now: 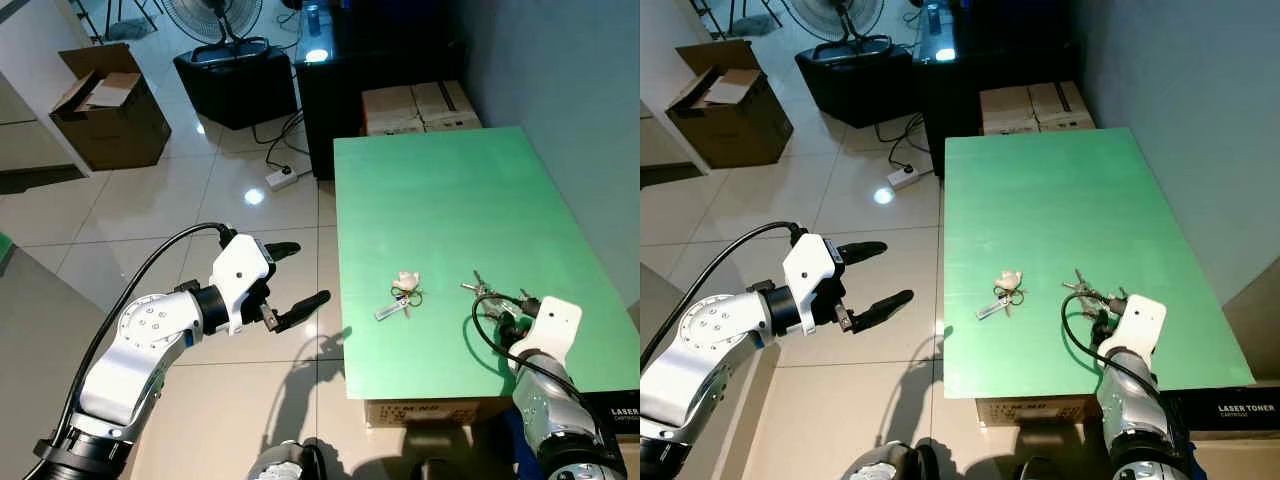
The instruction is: Hang keys on a hook
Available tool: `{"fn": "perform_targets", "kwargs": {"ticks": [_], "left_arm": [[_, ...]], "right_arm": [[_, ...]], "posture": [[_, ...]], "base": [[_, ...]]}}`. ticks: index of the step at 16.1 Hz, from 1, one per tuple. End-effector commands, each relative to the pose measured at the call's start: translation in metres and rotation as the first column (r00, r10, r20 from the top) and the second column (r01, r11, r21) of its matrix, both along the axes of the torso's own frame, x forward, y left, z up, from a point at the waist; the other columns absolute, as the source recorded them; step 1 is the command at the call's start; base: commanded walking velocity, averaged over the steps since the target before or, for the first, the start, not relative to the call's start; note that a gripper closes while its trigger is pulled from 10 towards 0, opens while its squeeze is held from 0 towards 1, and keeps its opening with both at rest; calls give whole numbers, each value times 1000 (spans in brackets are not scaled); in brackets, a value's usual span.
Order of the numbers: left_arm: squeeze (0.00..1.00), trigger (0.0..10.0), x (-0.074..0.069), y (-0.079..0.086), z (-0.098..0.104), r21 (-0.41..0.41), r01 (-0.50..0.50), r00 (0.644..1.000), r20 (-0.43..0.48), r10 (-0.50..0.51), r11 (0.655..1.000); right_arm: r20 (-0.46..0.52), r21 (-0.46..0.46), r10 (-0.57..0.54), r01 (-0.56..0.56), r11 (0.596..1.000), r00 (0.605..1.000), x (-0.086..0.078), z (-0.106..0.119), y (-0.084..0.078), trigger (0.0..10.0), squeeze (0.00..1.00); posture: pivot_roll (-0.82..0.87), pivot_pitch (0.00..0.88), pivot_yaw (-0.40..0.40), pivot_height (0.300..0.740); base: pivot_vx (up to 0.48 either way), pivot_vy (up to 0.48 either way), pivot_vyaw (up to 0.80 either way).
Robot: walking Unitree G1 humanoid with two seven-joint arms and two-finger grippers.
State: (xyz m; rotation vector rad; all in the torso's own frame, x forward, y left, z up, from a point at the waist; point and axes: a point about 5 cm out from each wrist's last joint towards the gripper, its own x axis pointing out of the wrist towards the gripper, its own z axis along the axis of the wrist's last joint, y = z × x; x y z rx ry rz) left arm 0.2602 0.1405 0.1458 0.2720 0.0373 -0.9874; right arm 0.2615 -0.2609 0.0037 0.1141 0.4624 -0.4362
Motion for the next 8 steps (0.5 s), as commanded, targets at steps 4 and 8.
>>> {"fn": "perform_targets", "kwargs": {"ticks": [4, 8], "left_arm": [[0, 10000, 0, 4, -1, 22, -7, 1000, 0, 7, 1000], [0, 10000, 0, 4, 0, 21, -5, 1000, -1, 5, 1000]], "right_arm": [[-29, 70, 5, -3, 998, 1000, 3, -5, 9, 10000, 0], [-18, 164, -32, 35, 986, 999, 6, -6, 12, 10000, 0]], "posture": [[49, 80, 140, 740], [53, 80, 141, 740]], "base": [[0, 0, 0], [0, 0, 0]]}}
